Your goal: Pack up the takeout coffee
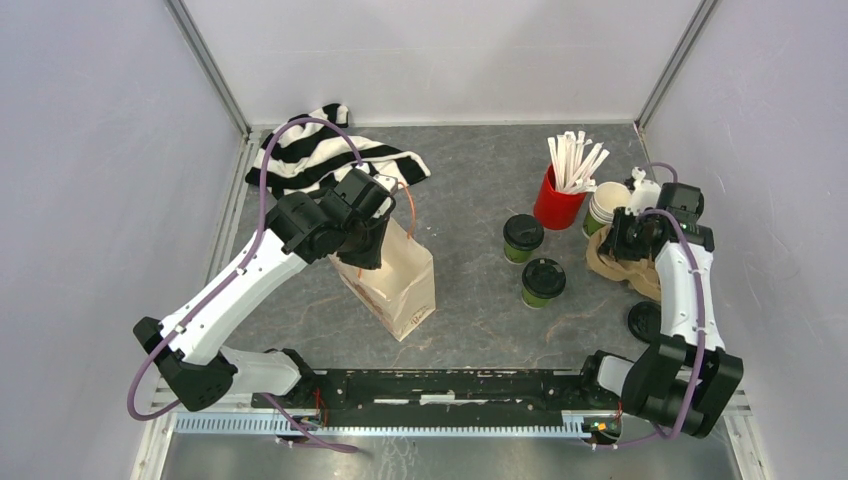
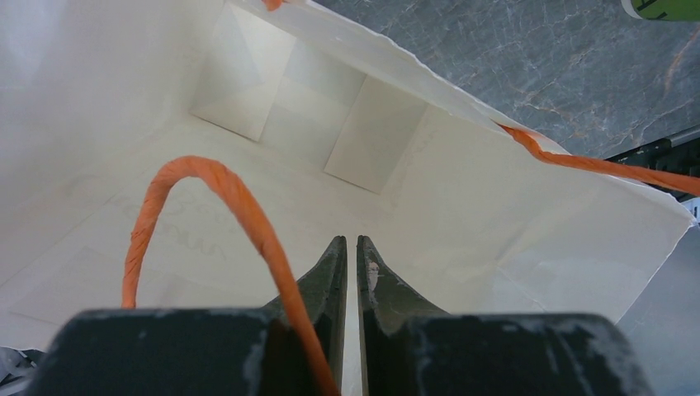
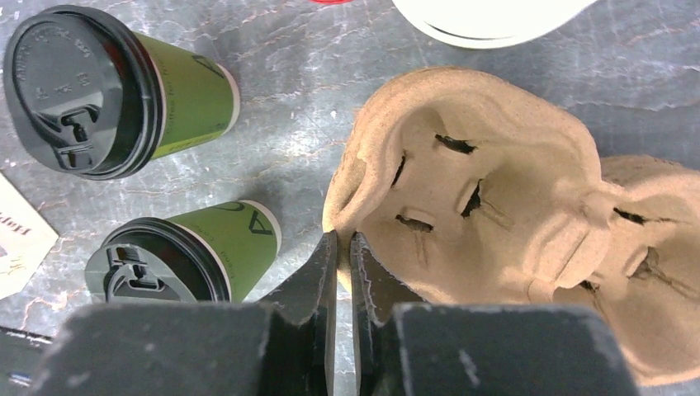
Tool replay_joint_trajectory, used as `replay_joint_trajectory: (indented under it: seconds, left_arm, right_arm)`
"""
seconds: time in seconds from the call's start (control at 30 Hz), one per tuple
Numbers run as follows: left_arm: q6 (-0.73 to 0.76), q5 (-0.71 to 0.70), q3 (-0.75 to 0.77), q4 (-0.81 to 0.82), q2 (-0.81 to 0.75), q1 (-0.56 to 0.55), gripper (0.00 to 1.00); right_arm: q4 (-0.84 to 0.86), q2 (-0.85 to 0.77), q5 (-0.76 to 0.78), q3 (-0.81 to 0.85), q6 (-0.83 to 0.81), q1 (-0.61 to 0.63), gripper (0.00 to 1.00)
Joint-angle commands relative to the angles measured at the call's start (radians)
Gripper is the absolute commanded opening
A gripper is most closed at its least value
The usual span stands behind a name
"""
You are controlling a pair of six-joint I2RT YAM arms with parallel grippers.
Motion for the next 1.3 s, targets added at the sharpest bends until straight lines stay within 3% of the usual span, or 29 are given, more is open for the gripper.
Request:
replay_joint_trajectory:
  seconds: [0.0, 0.1, 0.23, 0.3, 0.4, 0.57, 0.7, 0.87, 1.13, 1.27]
  left_arm:
    - [0.048, -0.001, 0.039, 0.021, 0.000, -0.004, 0.16]
    - [0.046, -0.003, 0.044, 0.017, 0.000, -0.005, 0.16]
    - [0.047, 0.007, 0.050, 0.027, -0.002, -0.005, 0.16]
    - [0.046, 0.011, 0.056, 0.028, 0.001, -0.008, 0.16]
    - [0.042, 0.019, 0.067, 0.021, 0.001, -0.008, 0.15]
    - [0.036, 0.043, 0.061, 0.019, -0.010, -0.008, 0.15]
    - [0.030, 0.047, 0.074, 0.014, -0.003, -0.006, 0.15]
    - [0.024, 0.050, 0.075, 0.013, -0.011, -0.005, 0.15]
    - [0.013, 0.044, 0.098, 0.015, -0.008, 0.001, 0.15]
    - [-0.011, 0.085, 0.088, 0.027, 0.000, 0.003, 0.15]
  right_arm:
    - [-0.071, -0.017, 0.170, 0.071, 0.021, 0.049, 0.00]
    - [-0.165, -0.100, 0.423, 0.178, 0.046, 0.145, 0.00]
    - [-0.017, -0.191, 0.662, 0.000, 0.077, 0.236, 0.00]
    - [-0.050, -0.147, 0.748, 0.020, 0.092, 0.303, 0.00]
    - [-0.168, -0.115, 1.003, 0.119, 0.094, 0.465, 0.00]
    - [-0.130, -0.064, 1.142, 0.043, 0.011, 0.570, 0.00]
    - [-0.217, 0.007, 1.422, 0.064, 0.042, 0.765, 0.00]
    - [-0.204, 0.026, 1.422, 0.046, 0.051, 0.831, 0.00]
    - [-0.179, -0.013, 1.500, -0.038, 0.059, 0.826, 0.00]
    - [-0.118, -0.020, 1.487, -0.064, -0.012, 0.830, 0.00]
